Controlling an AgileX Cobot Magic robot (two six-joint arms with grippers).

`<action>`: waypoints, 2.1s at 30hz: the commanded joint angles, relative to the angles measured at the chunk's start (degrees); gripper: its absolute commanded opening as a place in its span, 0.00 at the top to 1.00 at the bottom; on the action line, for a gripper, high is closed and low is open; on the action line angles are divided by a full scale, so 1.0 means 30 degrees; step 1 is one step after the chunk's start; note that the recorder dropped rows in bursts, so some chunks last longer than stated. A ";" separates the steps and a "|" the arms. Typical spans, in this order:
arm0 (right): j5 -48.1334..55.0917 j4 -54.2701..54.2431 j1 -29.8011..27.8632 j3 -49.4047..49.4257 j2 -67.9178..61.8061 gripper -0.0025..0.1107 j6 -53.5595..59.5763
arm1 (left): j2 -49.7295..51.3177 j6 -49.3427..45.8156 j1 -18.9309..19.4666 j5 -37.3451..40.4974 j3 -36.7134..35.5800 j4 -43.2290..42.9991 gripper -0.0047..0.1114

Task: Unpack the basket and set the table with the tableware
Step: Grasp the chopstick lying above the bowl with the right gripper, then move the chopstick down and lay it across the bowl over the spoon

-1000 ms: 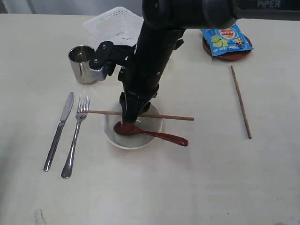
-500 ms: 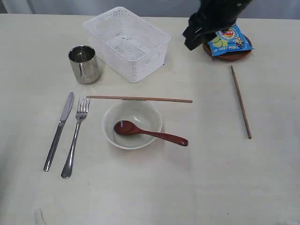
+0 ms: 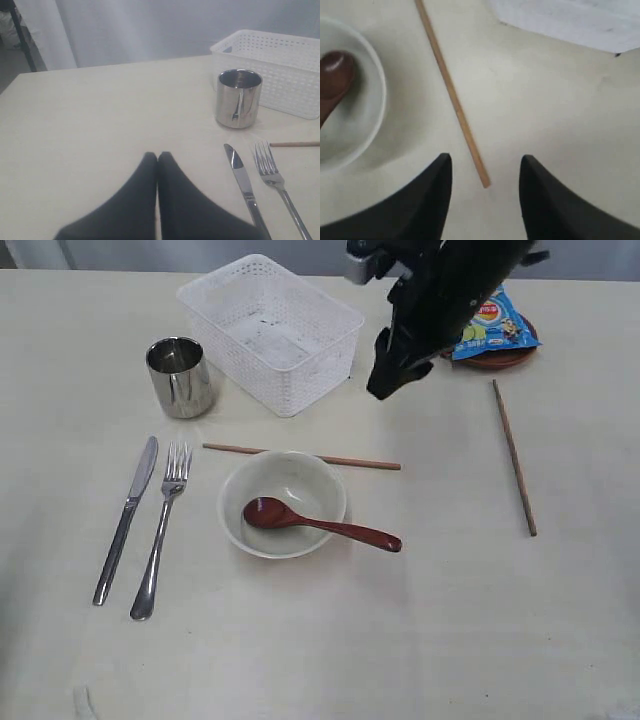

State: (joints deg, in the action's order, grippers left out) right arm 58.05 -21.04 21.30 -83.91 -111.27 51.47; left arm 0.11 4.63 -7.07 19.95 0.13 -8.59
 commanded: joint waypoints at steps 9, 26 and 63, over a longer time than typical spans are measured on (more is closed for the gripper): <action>-0.1243 -0.0036 0.0069 0.2278 -0.1688 0.61 0.2212 | -0.0037 0.0045 -0.0096 -0.0010 -0.0045 -0.0043 0.96; -0.6236 -0.0451 0.0998 0.4705 -0.2720 0.69 0.4284 | -0.0037 0.0045 -0.0096 -0.0010 -0.0045 -0.0043 0.96; -0.0008 -0.2795 0.0987 0.4705 0.3277 0.98 0.9433 | -0.0037 0.0045 -0.0096 -0.0010 -0.0045 0.0073 0.96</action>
State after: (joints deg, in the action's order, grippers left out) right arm 54.83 -28.45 24.45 -69.89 -101.88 78.21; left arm 0.11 4.63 -7.07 19.95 0.13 -8.59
